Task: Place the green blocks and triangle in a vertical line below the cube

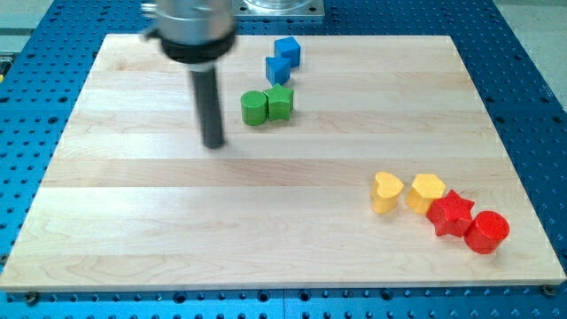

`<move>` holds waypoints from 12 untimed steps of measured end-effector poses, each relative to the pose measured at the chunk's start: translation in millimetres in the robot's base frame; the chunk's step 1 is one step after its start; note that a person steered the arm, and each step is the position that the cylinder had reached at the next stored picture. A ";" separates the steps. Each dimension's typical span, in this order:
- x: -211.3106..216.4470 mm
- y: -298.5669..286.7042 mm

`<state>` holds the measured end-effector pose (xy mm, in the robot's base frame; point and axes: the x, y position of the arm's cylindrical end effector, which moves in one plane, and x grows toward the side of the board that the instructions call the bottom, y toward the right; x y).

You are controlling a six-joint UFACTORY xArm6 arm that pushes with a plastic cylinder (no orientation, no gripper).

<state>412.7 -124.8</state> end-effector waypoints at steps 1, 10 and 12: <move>-45.5 11.1; 69.1 165.3; 37.9 203.9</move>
<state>450.5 79.1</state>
